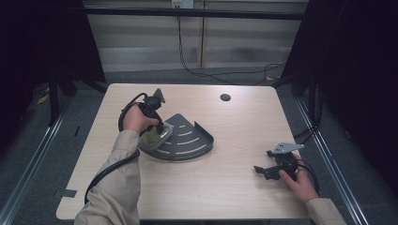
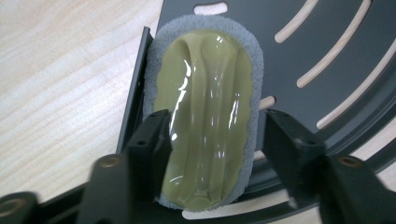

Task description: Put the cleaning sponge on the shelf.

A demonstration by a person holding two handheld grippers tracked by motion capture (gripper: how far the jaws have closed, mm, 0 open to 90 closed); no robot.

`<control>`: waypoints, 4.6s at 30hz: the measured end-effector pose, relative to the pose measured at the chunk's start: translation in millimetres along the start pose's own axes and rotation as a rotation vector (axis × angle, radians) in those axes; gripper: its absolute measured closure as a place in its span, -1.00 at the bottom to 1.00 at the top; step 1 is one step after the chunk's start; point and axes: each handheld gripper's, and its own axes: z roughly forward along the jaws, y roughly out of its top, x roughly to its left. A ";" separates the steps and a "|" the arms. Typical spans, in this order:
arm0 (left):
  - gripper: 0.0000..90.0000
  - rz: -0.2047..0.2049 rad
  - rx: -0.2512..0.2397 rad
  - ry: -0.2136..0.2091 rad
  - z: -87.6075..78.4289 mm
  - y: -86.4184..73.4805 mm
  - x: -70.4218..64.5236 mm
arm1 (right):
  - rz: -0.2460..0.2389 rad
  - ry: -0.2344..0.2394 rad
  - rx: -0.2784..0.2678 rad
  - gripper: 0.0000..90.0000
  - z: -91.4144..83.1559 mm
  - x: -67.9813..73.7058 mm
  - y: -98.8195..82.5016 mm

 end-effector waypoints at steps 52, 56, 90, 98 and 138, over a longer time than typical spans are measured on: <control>-0.56 0.000 -0.039 -0.032 -31.0 -21.9 -12.0 | -0.002 -0.005 0.001 -0.76 -0.2 0.1 -0.1; -0.56 0.000 -0.033 -0.036 -33.0 -29.0 -11.6 | -0.002 -0.004 0.000 -0.76 -0.2 0.1 0.0; -0.57 0.061 -0.018 -0.070 -31.1 -87.7 -20.5 | 0.001 -0.005 0.003 -0.76 -0.4 0.5 -0.1; -0.57 0.075 -0.021 -0.085 -21.4 -97.4 -24.3 | 0.002 -0.006 0.003 -0.76 -0.4 0.7 -0.2; -0.57 0.037 -0.083 -0.070 34.5 -150.8 -10.7 | 0.005 -0.005 0.001 -0.76 -0.2 0.9 -0.2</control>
